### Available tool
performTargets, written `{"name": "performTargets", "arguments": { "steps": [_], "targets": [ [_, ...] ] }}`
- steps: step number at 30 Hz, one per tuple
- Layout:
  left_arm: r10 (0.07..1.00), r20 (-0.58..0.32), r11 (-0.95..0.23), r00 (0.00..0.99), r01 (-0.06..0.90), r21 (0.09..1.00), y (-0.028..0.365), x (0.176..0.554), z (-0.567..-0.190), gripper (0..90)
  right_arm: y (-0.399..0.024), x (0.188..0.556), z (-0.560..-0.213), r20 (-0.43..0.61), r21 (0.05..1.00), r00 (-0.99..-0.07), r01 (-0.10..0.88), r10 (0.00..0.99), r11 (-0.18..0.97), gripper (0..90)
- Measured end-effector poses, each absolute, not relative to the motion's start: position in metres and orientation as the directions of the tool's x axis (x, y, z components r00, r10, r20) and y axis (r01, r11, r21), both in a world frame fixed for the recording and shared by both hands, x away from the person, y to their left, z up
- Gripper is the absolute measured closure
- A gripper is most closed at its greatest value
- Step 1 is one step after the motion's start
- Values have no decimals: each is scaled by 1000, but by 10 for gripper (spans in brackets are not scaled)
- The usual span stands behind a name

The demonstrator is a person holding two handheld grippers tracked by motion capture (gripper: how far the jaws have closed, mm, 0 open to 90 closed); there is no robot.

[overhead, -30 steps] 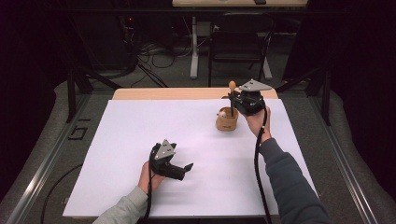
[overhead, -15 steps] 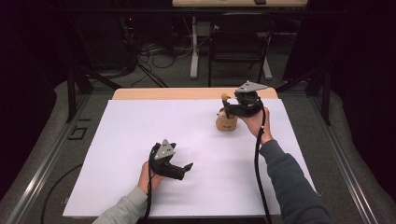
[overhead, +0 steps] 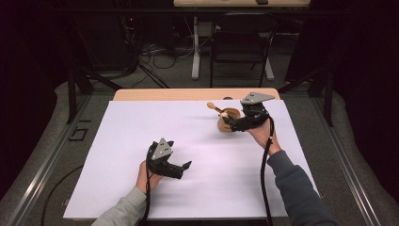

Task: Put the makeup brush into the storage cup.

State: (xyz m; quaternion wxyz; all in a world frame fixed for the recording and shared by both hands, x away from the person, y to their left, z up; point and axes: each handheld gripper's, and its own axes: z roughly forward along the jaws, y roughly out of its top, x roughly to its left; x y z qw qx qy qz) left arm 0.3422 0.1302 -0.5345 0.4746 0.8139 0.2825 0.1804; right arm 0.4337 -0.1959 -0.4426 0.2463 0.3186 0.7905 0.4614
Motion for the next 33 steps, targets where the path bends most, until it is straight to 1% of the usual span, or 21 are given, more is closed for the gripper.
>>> {"name": "performTargets", "arguments": {
  "steps": [8, 17, 21, 28, 33],
  "targets": [
    [644, 44, -382, 764, 271, 884, 136, 343, -531, 0, -196, 420, -451, -95, 887, -689, 268, 718, 375, 12],
    [660, 45, -360, 750, 263, 895, 143, 342, -528, 0, -202, 401, -458, -74, 910, -690, 248, 720, 332, 3],
    [668, 41, -349, 743, 263, 899, 150, 344, -528, 0, -204, 392, -462, -85, 914, -682, 236, 726, 329, 3],
    [686, 42, -335, 727, 264, 904, 160, 343, -527, 0, -216, 378, -471, -75, 933, -657, 220, 750, 285, 2],
    [697, 41, -324, 716, 263, 908, 168, 344, -526, 0, -223, 368, -475, -73, 938, -650, 213, 757, 274, 2]
  ]
}}
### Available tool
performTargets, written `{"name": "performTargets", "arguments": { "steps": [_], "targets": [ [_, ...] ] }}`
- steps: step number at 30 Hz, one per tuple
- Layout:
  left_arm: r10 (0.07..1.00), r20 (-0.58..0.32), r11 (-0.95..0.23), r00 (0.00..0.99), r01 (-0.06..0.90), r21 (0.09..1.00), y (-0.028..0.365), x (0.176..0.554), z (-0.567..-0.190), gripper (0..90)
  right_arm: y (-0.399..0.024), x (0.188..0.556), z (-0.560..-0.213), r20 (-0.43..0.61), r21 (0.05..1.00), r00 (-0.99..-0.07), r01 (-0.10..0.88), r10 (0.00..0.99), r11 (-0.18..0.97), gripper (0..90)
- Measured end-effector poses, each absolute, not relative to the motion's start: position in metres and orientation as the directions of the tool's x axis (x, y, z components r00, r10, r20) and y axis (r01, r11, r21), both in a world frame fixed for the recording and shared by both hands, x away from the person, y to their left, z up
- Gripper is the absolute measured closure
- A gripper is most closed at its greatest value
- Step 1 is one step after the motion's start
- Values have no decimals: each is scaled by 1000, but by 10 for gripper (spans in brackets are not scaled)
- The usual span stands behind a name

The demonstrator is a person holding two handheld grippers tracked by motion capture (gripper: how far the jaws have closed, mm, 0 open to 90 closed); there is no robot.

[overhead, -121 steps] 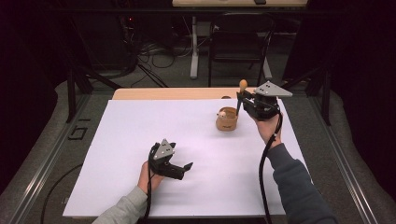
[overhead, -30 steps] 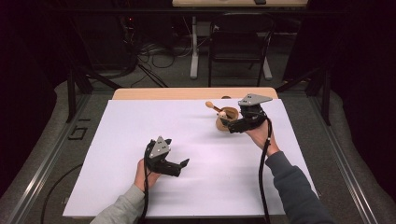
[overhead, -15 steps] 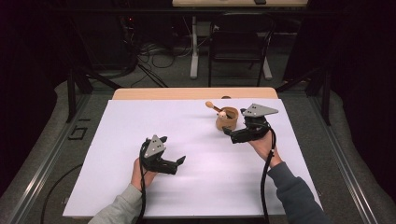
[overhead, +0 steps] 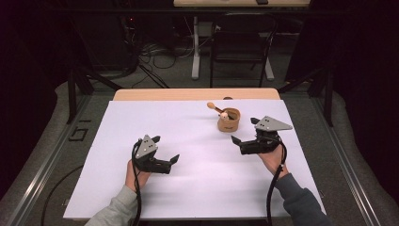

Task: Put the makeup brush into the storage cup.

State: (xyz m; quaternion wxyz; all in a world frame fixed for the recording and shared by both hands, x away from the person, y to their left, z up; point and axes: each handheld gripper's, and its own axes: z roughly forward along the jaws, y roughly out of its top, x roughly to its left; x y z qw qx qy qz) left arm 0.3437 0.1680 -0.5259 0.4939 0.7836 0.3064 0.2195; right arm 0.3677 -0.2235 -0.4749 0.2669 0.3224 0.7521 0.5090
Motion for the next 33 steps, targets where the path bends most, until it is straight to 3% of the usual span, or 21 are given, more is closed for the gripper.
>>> {"name": "performTargets", "arguments": {
  "steps": [33],
  "targets": [
    [776, 26, -272, 630, 299, 915, 218, 321, -532, 0, -255, 314, -504, -76, 952, -592, 197, 803, 236, 1]
  ]
}}
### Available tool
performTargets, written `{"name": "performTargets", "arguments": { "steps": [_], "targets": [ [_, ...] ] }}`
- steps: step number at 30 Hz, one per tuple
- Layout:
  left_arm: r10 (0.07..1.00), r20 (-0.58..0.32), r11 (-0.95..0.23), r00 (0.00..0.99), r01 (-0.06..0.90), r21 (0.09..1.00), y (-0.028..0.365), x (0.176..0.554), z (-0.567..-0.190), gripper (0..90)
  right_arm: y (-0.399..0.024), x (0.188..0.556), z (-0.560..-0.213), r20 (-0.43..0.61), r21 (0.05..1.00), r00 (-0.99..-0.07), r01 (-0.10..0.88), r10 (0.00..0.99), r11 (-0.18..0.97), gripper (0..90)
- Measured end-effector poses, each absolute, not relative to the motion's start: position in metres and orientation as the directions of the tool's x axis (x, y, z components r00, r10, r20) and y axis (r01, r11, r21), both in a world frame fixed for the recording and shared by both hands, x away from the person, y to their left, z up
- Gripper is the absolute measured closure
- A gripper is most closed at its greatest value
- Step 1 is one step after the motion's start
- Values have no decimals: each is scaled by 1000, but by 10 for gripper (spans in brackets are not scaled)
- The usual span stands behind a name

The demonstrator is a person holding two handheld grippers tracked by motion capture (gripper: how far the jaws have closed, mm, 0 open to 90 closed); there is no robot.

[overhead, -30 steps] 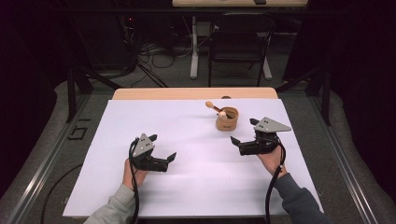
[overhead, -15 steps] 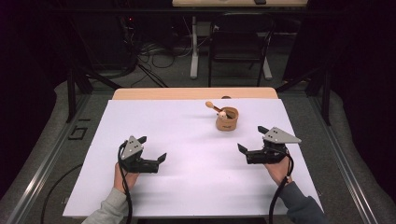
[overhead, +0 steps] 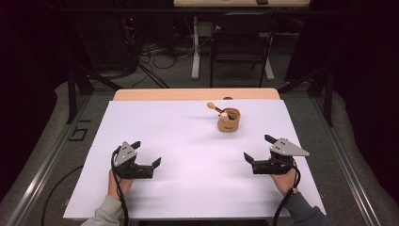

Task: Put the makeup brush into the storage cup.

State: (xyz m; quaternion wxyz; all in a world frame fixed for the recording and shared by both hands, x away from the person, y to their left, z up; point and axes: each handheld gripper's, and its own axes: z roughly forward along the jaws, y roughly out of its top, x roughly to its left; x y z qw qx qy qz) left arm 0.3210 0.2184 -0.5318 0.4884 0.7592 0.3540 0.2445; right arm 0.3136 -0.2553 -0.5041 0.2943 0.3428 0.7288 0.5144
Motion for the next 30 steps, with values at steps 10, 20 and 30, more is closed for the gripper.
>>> {"name": "performTargets", "arguments": {
  "steps": [10, 20, 30],
  "targets": [
    [791, 15, -265, 611, 321, 909, 233, 310, -536, 0, -260, 297, -512, -67, 954, -561, 206, 825, 217, 1],
    [803, 13, -261, 596, 332, 906, 241, 300, -538, 0, -264, 281, -519, -106, 941, -552, 213, 827, 263, 2],
    [809, 33, -291, 587, 351, 890, 235, 293, -544, 0, -261, 275, -524, -129, 926, -547, 233, 827, 298, 3]
  ]
}}
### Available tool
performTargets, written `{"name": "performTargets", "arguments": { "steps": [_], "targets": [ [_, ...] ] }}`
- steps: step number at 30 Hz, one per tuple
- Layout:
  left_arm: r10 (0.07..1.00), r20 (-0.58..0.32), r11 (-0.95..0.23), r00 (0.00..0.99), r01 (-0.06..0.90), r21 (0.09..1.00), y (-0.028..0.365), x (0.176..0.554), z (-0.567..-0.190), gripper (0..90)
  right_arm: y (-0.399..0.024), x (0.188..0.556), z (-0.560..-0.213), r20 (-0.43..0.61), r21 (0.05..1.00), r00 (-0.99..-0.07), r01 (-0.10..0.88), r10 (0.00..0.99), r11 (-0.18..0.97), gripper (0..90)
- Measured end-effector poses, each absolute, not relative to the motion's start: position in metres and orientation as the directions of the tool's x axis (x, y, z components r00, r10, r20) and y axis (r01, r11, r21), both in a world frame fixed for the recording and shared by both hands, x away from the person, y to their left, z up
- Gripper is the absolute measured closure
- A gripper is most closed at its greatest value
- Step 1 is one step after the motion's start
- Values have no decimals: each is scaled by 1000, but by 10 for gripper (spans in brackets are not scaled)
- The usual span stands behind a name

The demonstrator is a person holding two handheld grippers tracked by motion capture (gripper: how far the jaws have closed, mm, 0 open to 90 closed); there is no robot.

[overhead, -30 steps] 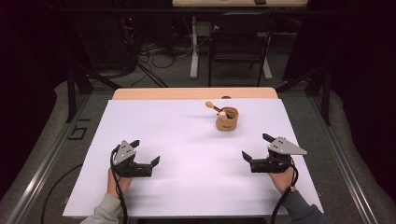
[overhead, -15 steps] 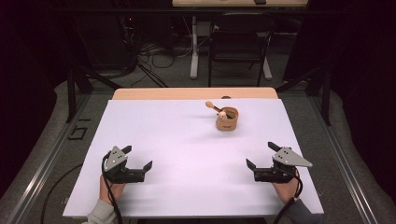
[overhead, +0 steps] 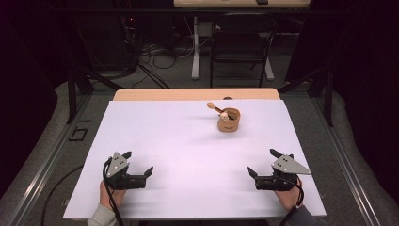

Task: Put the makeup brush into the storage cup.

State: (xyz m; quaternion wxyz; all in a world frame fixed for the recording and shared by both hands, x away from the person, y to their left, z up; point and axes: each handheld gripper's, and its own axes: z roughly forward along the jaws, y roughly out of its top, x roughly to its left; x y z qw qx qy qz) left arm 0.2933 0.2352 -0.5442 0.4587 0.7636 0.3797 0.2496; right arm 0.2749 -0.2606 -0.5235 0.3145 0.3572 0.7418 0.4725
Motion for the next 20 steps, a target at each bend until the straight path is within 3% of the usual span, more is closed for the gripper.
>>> {"name": "performTargets", "arguments": {
  "steps": [20],
  "targets": [
    [788, 16, -300, 615, 361, 883, 234, 291, -545, 0, -264, 272, -526, -98, 932, -577, 233, 811, 278, 2]
  ]
}}
